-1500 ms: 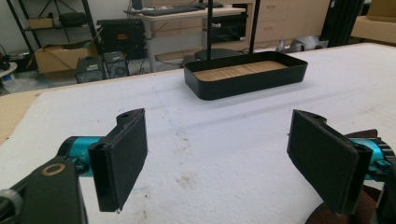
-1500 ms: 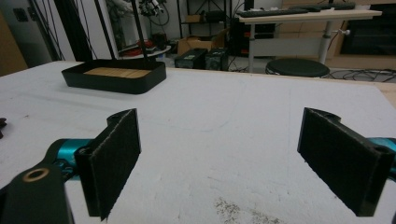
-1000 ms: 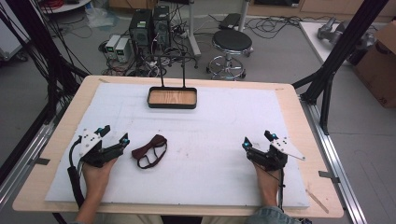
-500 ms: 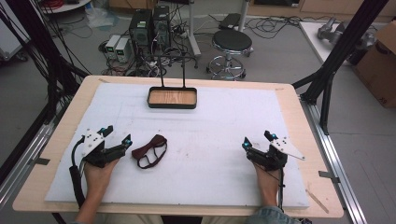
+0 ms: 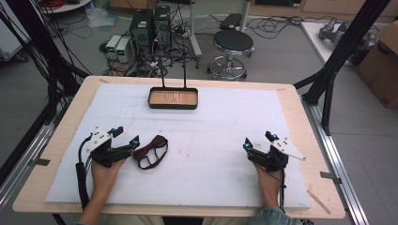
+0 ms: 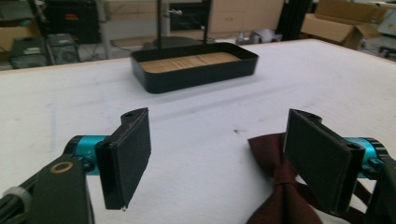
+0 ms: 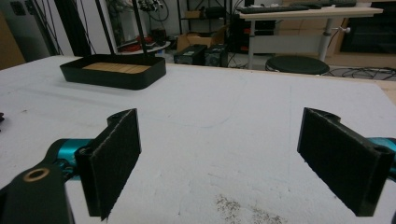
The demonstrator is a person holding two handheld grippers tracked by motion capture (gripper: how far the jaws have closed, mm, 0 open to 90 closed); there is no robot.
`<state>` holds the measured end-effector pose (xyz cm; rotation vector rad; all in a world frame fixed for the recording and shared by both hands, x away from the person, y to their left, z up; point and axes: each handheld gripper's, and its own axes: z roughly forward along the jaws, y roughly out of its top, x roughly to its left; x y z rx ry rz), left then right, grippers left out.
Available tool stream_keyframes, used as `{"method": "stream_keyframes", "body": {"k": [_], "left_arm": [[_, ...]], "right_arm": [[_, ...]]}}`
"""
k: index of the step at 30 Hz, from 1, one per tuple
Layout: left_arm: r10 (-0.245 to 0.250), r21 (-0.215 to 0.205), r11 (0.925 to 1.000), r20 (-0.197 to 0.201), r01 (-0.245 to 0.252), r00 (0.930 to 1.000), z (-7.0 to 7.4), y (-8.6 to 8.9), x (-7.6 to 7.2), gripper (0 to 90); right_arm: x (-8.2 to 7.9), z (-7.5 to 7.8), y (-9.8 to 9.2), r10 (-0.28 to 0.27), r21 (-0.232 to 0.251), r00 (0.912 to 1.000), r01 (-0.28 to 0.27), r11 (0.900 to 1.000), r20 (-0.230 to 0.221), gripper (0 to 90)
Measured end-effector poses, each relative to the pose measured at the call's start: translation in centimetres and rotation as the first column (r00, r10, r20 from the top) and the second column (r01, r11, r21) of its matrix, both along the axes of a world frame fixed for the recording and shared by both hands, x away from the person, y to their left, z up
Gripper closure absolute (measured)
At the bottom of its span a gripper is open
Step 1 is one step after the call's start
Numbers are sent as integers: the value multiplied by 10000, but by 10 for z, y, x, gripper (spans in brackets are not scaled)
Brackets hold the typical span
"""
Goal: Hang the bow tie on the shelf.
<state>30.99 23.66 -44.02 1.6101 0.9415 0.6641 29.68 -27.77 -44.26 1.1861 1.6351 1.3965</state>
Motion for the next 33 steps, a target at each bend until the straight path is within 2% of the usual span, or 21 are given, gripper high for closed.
{"method": "stream_keyframes", "body": {"k": [1, 2, 4, 5, 9, 12, 14, 16, 19, 22, 23, 24, 25, 28, 33], "left_arm": [[-212, 350, 9992, -146, 217, 9997, 0, -7, 1, 249], [-212, 350, 9992, -146, 217, 9997, 0, -7, 1, 265], [-534, 585, 9968, -333, 553, 9980, 0, -12, 2, 319], [-936, 658, 9931, -525, 969, 9942, 0, -15, 3, 360], [-1185, 941, 9876, -789, 1258, 9898, 0, -21, 4, 397], [-1393, 1309, 9788, -1398, 1577, 9803, -1, -26, 8, 456], [-1456, 1641, 9703, -1909, 1778, 9707, -2, -31, 11, 465], [-1453, 1716, 9686, -1975, 1801, 9695, -3, -32, 11, 468], [-1587, 1840, 9630, -2033, 1969, 9662, -3, -33, 11, 530], [-1789, 2124, 9501, -2288, 2285, 9569, -4, -37, 11, 581], [-1789, 2124, 9501, -2288, 2285, 9569, -4, -37, 11, 610], [-1945, 2302, 9396, -2507, 2535, 9483, -5, -39, 12, 626], [-1973, 2363, 9366, -2542, 2586, 9468, -5, -40, 12, 651], [-1977, 2409, 9353, -2517, 2592, 9474, -5, -40, 11, 722], [-1973, 2325, 9368, -2663, 2615, 9435, -5, -40, 12, 758]], "right_arm": [[0, 0, 0, 16, -22, 10000, -16, 10000, -1, 126], [0, 0, 0, 18, -24, 10000, -18, 10000, -7, 126], [0, 0, 0, 23, -34, 10000, -23, 10000, 4, 127], [0, 0, 0, 22, -45, 10000, -22, 10000, 5, 127], [0, 0, 0, 23, -27, 10000, -23, 10000, 7, 127], [0, 0, 0, 25, -42, 10000, -25, 10000, 8, 126], [-1, 0, 1, 18, -42, 10000, -18, 10000, -10, 127], [0, 0, 0, 20, -63, 10000, -20, 10000, 14, 126], [-1, 0, 1, 33, -126, 10000, -33, 9999, 61, 127], [-1, 0, 1, 14, -129, 10000, -14, 9999, 15, 127], [-1, 0, 2, 0, -127, 10000, 0, 9999, 12, 126], [-1, 0, 1, 20, -153, 10000, -19, 9999, 39, 127], [-1, 0, 1, 16, -144, 10000, -15, 9999, 18, 127], [-1, 0, 1, 34, -127, 10000, -34, 9999, 17, 126], [-1, 0, 1, 49, -111, 10000, -49, 9999, 25, 127]]}}
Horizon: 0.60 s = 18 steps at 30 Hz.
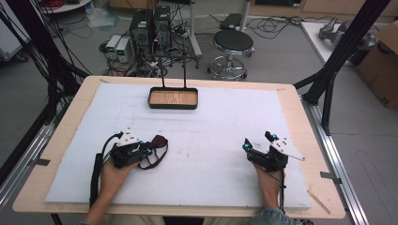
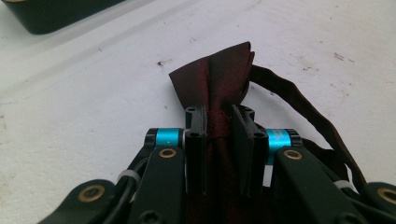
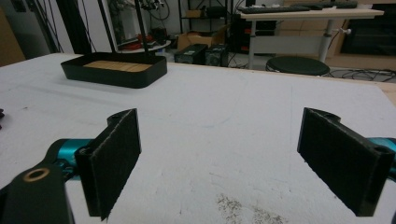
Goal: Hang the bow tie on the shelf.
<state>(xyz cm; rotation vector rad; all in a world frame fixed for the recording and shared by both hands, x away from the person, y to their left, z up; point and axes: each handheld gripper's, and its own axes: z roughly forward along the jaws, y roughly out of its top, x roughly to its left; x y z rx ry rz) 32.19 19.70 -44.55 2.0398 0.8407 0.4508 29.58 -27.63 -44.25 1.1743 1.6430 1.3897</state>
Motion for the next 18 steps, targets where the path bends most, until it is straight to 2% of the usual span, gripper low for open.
{"method": "stream_keyframes", "body": {"k": [3, 7, 10, 14, 18], "left_arm": [[62, -175, 9998, -109, -64, 9999, 1, 1, -1, 763], [79, -499, 9987, -25, -81, 10000, 3, 3, -1, 765], [136, -674, 9977, 341, -113, 9993, 7, 4, -4, 765], [140, -1177, 9930, 843, -40, 9963, 19, 9, -5, 764], [282, -1472, 9890, 1064, -123, 9939, 27, 15, 2, 764]], "right_arm": [[0, 0, 0, 12, -30, 10000, -12, 10000, -7, 126], [0, 0, 0, -20, -66, 10000, 20, 10000, -1, 126], [0, 0, 0, -12, -60, 10000, 12, 10000, 38, 127], [0, 0, 0, -10, 12, 10000, 10, 10000, -7, 126], [0, 0, -1, 3, 14, 10000, -3, 10000, -10, 126]]}}
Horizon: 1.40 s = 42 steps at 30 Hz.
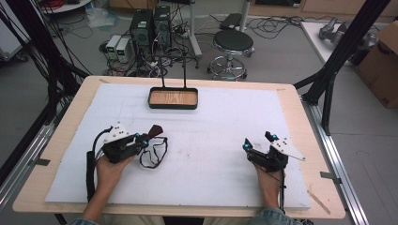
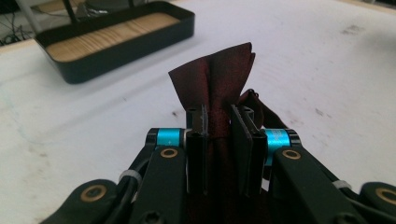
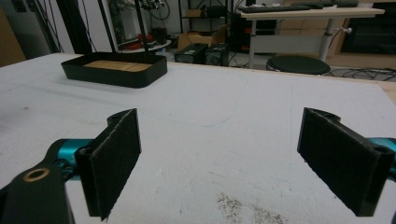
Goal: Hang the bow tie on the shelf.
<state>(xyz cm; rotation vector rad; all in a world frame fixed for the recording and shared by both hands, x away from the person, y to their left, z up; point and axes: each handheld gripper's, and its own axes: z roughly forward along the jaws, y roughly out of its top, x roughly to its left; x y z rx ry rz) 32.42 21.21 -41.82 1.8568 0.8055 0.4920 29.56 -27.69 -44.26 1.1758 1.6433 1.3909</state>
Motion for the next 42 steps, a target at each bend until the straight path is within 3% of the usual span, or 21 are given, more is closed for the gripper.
{"method": "stream_keyframes", "body": {"k": [4, 11, 31, 42], "left_arm": [[164, -279, 9995, 125, -161, 9998, 6, 6, 10, 764], [427, -914, 9950, 367, -392, 9984, 28, 20, 42, 763], [514, -1141, 9924, 410, -464, 9978, 69, 21, 95, 763], [752, -1489, 9869, 806, -625, 9939, 90, 23, 107, 763]], "right_arm": [[-1, 0, 0, 1, 43, 10000, -1, 10000, -57, 126], [0, 0, 0, -21, 29, 10000, 21, 10000, -33, 127], [0, 0, -1, 15, 16, 10000, -15, 10000, 23, 127], [1, 0, -1, 29, 31, 10000, -29, 10000, 39, 126]]}}
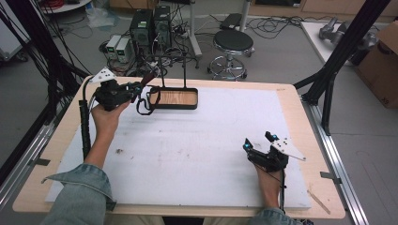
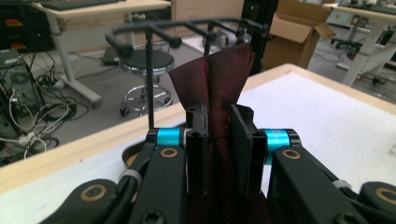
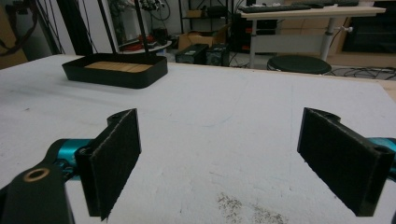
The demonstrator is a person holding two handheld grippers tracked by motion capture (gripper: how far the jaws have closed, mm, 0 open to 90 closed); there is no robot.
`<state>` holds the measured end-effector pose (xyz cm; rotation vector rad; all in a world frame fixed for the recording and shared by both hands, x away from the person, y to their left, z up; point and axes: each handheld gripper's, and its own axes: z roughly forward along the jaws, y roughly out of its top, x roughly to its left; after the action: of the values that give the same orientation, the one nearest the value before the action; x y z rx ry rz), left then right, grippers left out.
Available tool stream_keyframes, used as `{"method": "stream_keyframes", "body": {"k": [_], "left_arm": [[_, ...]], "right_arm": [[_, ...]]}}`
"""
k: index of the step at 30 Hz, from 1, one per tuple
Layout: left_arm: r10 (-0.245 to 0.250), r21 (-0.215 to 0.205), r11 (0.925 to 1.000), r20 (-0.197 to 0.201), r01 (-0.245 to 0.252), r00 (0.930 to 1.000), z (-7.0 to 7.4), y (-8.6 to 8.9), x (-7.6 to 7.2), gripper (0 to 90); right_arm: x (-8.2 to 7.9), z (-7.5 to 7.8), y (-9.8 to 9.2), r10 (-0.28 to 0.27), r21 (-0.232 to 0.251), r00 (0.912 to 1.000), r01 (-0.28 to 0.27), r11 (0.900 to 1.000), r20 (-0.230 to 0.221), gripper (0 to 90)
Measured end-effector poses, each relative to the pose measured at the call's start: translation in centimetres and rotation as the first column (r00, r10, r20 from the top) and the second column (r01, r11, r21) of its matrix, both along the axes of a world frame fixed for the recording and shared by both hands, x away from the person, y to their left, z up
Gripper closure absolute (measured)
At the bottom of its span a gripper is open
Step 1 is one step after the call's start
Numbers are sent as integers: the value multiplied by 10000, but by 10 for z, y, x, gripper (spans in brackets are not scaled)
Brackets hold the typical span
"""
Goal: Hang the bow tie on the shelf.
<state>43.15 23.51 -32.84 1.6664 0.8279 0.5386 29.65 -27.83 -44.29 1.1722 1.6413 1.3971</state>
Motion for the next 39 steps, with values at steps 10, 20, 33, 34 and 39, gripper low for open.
{"method": "stream_keyframes", "body": {"k": [10, 20, 33, 34, 39], "left_arm": [[216, -280, 9994, 291, -208, 9993, 19, 2, 12, 763], [310, -217, 9993, 301, -303, 9991, 24, 2, 19, 763], [751, -333, 9967, 213, -743, 9970, 30, 7, 39, 762], [766, -351, 9965, 176, -759, 9969, 31, 7, 42, 762], [1073, -400, 9934, -29, -1073, 9942, 30, 9, 55, 761]], "right_arm": [[0, 0, 0, -8, 46, 10000, 8, 10000, -66, 126], [0, 0, 0, 13, 62, 10000, -13, 10000, -61, 127], [0, 0, 1, 21, 86, 9999, -20, 10000, -113, 127], [0, 0, 1, 21, 86, 9999, -20, 10000, -113, 127], [0, 0, 1, 26, 83, 9999, -25, 10000, -118, 127]]}}
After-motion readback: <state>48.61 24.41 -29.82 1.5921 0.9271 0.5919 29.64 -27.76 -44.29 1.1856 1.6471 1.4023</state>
